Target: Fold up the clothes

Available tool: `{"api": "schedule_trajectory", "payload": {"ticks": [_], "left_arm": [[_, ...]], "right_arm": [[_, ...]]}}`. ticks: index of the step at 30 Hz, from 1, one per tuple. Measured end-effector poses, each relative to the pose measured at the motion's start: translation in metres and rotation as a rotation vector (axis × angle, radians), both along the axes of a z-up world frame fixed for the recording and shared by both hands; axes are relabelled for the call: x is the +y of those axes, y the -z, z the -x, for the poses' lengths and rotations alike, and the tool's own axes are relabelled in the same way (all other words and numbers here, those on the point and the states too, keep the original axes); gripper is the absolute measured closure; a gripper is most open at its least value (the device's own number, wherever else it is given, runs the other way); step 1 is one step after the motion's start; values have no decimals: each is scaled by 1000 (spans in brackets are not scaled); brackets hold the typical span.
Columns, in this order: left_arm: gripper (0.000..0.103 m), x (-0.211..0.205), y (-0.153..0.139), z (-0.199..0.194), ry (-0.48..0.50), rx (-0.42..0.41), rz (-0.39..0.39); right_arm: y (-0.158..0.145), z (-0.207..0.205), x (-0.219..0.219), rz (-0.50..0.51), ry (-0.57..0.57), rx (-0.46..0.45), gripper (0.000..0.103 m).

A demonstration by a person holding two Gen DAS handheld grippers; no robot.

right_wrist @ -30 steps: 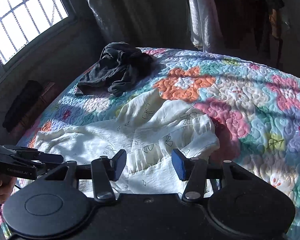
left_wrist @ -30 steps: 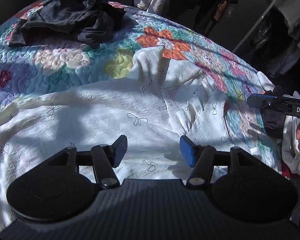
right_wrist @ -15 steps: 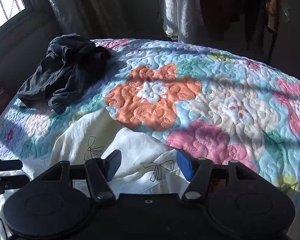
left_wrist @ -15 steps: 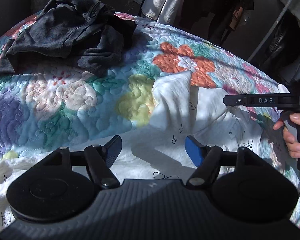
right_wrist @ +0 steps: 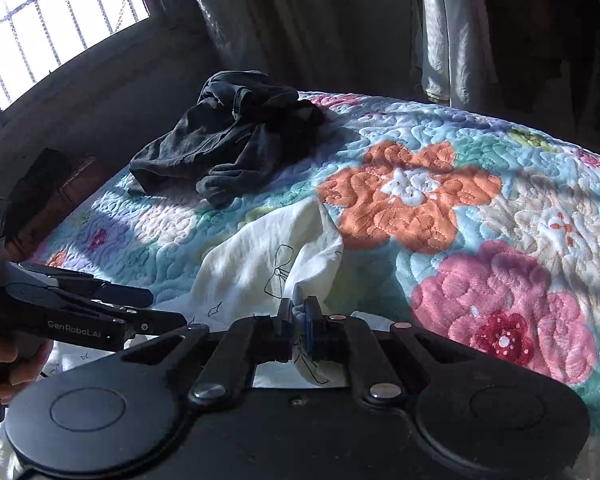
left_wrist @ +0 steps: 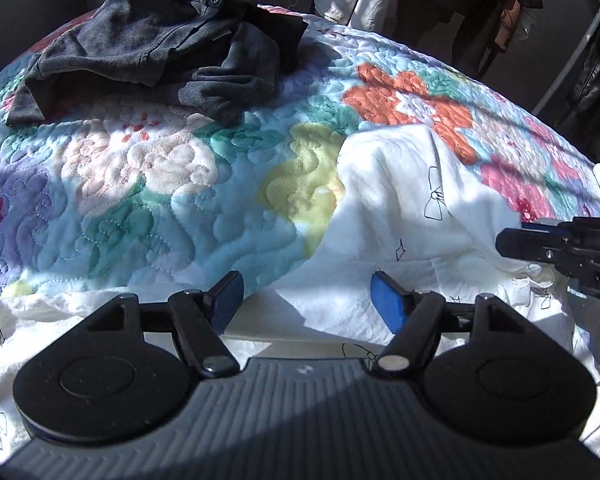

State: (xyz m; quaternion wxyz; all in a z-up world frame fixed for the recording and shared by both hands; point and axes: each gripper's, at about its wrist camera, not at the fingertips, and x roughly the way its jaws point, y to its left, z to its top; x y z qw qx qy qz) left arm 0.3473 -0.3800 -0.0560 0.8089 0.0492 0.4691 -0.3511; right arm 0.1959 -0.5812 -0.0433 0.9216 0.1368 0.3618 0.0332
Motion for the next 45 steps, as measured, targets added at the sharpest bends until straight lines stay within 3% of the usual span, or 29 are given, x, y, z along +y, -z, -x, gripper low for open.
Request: {"api": "schedule_trajectory", "payload": {"ticks": [2, 6, 8, 11, 14, 17, 20, 21, 22, 24, 27, 28, 29, 30, 31, 34, 39, 41, 45], "left_arm": [[33, 13, -4, -2, -54, -10, 25], [33, 29, -3, -2, -122, -5, 47], [33, 27, -2, 2, -100, 9, 58], [33, 20, -1, 12, -51, 11, 69], [33, 11, -1, 23, -11, -5, 73], [34, 2, 6, 27, 12, 20, 27], [37, 1, 16, 29, -3, 78, -11], [37, 4, 16, 30, 0, 79, -5], [37, 7, 14, 30, -9, 76, 4], [37, 15, 10, 28, -38, 70, 23], [37, 26, 3, 26, -82, 60, 53], [37, 29, 1, 25, -96, 57, 63], [36, 33, -1, 25, -111, 53, 73], [36, 37, -4, 24, -126, 50, 83], [35, 40, -6, 23, -140, 47, 93], [34, 51, -13, 21, -184, 37, 122], [34, 48, -6, 23, -150, 105, 134], [33, 44, -2, 27, -118, 120, 107], [33, 55, 0, 35, -205, 71, 68]], "right_arm": [[1, 19, 26, 14, -159, 15, 95], [7, 31, 58, 44, -372, 167, 95], [6, 35, 69, 93, -429, 202, 94], [-2, 41, 71, 78, -461, 206, 89], [-18, 47, 57, 5, -396, 109, 89], [-34, 39, 30, -43, -122, 15, 77], [-28, 19, 1, -124, 103, 87, 63], [-23, 14, -5, -158, 145, 111, 53], [-15, 12, -8, -197, 166, 131, 49], [0, 6, -14, -275, 208, 171, 48], [14, 2, -2, -283, 200, 163, 48], [15, 2, 6, -273, 170, 144, 49], [15, 2, 14, -255, 136, 124, 62], [14, 3, 24, -230, 98, 102, 84], [13, 4, 34, -201, 48, 79, 90], [7, 7, 73, -36, -70, 57, 91], [-5, 21, 133, 275, -269, -36, 91], [-4, 29, 148, 310, -363, -45, 91], [5, 45, 168, 317, -486, -27, 91]]}}
